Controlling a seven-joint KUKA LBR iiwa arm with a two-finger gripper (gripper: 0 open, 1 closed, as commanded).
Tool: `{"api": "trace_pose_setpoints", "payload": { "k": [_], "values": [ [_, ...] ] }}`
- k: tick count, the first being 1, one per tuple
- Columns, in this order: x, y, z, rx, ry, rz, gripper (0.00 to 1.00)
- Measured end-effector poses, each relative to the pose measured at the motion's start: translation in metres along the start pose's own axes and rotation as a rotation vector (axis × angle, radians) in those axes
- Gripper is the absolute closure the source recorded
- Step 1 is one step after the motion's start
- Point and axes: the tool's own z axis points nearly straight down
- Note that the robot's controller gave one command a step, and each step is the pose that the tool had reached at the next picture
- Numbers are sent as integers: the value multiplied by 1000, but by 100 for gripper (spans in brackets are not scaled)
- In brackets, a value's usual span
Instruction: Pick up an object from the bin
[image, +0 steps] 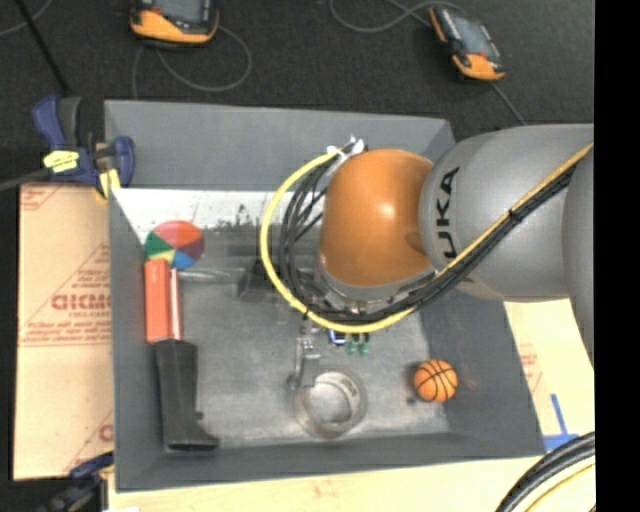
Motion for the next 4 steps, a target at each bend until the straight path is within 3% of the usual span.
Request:
{"api": "trace_pose_setpoints", "payload": {
  "k": [1, 2, 3, 4],
  "values": [
    [-1, 0, -5, -1, -7, 3, 0],
    [29, -38, 31, 0, -10, -42, 0],
    [44, -54, 38, 1, -2, 65, 0],
    [36, -65, 55, -1, -8, 191, 0]
  ]
}}
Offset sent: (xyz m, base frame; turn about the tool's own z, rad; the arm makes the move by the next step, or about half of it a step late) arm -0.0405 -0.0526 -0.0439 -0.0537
